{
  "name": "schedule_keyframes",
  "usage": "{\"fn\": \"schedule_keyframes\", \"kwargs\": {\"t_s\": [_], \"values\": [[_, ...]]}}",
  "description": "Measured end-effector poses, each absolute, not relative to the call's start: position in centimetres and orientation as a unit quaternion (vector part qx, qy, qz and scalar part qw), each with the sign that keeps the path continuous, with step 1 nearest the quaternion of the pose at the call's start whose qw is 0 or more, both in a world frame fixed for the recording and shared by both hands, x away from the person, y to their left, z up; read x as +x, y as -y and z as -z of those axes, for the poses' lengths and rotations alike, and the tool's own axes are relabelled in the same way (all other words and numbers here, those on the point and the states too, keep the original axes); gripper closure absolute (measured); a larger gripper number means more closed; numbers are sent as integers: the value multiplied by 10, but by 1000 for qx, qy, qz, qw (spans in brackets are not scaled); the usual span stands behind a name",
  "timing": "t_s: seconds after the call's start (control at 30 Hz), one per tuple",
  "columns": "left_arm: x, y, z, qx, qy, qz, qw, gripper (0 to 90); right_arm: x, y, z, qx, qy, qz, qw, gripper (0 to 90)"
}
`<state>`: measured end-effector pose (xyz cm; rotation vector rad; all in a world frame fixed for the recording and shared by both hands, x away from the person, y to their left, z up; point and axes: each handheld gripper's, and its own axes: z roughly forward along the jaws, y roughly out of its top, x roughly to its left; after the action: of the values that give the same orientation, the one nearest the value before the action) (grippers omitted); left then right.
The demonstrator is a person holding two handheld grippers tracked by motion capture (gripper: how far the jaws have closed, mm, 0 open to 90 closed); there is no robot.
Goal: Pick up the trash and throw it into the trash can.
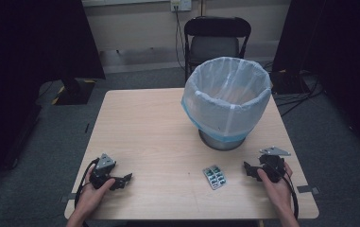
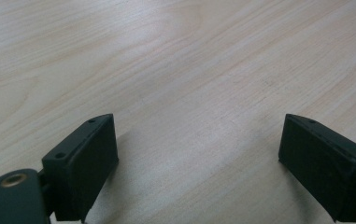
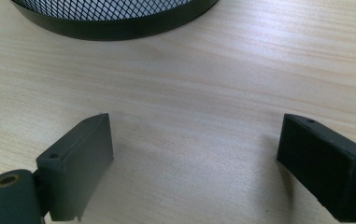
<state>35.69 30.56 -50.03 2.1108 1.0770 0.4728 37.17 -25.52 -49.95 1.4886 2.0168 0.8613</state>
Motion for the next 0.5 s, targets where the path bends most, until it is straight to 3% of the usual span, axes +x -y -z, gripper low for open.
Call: {"fn": "schedule_keyframes", "kwargs": {"t_s": [0.4, 0.5], "values": [[357, -306, 500, 817, -416, -181, 355, 109, 372, 255, 499, 545, -738, -315, 243, 102], [357, -305, 501, 816, -417, -181, 356, 108, 371, 255, 498, 540, -740, -322, 241, 188]]}}
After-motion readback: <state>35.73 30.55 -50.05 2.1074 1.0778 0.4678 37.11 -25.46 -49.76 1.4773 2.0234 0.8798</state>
